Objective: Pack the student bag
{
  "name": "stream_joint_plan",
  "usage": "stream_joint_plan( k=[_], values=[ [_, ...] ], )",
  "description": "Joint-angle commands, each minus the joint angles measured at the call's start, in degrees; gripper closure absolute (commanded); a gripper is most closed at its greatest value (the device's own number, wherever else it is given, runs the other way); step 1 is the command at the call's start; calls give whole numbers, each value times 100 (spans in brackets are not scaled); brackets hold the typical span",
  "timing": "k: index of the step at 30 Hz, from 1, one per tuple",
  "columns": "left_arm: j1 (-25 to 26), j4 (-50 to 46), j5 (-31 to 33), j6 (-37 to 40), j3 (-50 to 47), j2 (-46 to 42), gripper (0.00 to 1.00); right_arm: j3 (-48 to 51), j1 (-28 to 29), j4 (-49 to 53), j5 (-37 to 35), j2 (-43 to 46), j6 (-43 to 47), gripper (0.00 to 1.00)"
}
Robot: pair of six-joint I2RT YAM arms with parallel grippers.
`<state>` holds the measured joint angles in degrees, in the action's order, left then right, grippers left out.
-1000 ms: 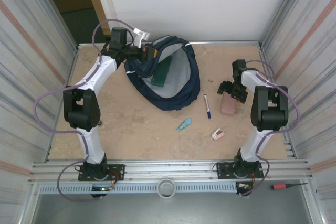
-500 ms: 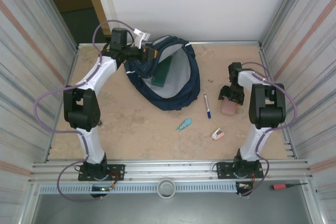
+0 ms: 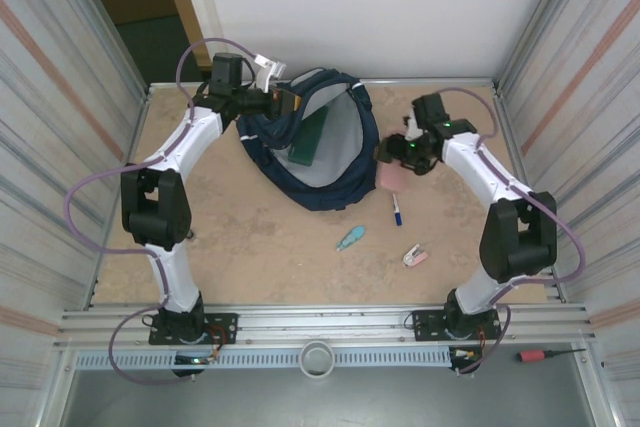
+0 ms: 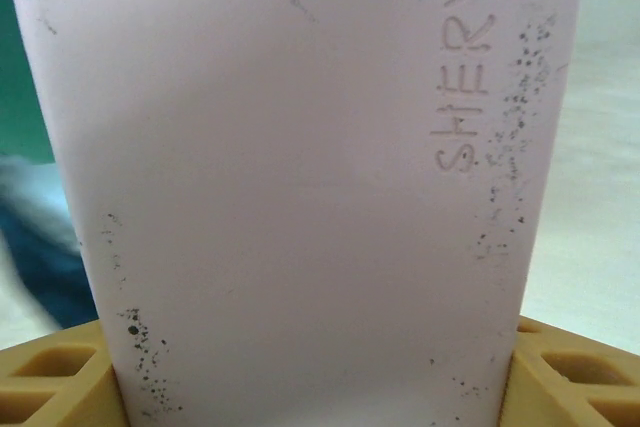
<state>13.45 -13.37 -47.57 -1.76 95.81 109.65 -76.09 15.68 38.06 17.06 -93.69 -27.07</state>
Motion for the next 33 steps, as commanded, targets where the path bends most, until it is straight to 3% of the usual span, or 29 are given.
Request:
stream_joint_plan(
  k=[1,7,13,20,24,29,33],
  values=[
    [-27,484,-217,-91,131,-259,100,-401,483,-673,996,-388,-742,38],
    [-27,519,-279,-166,169,-250,100,-1656,1011,-940,1402,-1698,-1061,39],
    [-23,517,-322,-167,167,-251,100,-2549,873,-923,823,-2663,-1276,38],
    [-24,451,-423,-58,176,-251,100,-3304,904,-1010,-564,-3219,-954,33],
    [-12,440,-459,-35,180,-242,100,-3481,1007,-1213,-1259,-3379,-855,25],
    [21,332,-449,40,189,-259,100,-3645,939,-1180,-1211,-3523,-855,13],
    [43,326,-406,79,155,-286,100,-3399,912,-1187,-909,-3096,-658,10]
  ],
)
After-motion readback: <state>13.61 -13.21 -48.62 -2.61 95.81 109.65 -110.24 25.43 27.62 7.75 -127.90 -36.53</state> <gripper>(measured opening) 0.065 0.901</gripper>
